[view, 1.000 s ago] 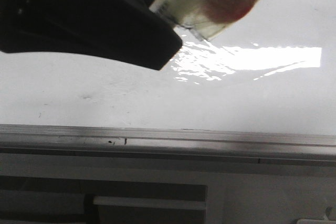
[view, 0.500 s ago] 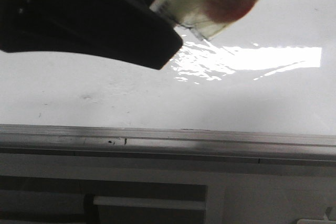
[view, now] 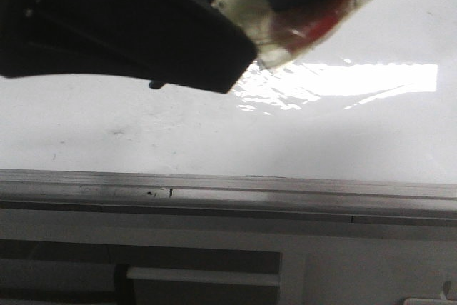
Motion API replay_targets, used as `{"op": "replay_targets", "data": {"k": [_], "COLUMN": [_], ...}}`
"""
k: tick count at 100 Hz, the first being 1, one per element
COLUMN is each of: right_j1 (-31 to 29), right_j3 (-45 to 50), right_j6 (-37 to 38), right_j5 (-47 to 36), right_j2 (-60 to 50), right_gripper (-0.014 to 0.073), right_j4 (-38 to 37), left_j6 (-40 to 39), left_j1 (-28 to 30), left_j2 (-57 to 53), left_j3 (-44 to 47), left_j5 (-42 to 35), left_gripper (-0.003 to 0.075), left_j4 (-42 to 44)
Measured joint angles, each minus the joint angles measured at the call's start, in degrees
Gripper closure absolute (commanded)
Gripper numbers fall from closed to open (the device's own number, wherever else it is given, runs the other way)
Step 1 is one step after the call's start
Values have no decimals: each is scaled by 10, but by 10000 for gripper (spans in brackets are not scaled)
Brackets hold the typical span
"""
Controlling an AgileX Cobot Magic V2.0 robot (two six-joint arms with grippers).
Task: Write number 5 on whiteboard
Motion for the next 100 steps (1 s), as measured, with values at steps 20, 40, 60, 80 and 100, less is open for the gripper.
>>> {"op": "replay_targets", "data": {"k": [20,40,60,80,100], "right_j1": [-1,-13,-14,-14,-14], "right_j3": [-5,-2,-2,-2,-2], "right_j6": [36,79,96,98,98], "right_j5": [-38,-64,-111,-189,-221], "right_j2": [-33,-82,-85,-51,-17], "right_gripper": [652,634,637,637,637], "right_j4": [-87,-182,-241,-248,-254], "left_j6": [-5,-64,-100,-105,-106], "left_j1": [18,93,159,169,169], "left_j2": [-71,-202,-313,-335,-335], "left_j3": [1,39,137,180,180], "left_j5": [-58,-121,-141,-118,-81], "left_gripper": [195,311,599,741,741], "left_j4": [-75,-97,-147,-206,-211]}}
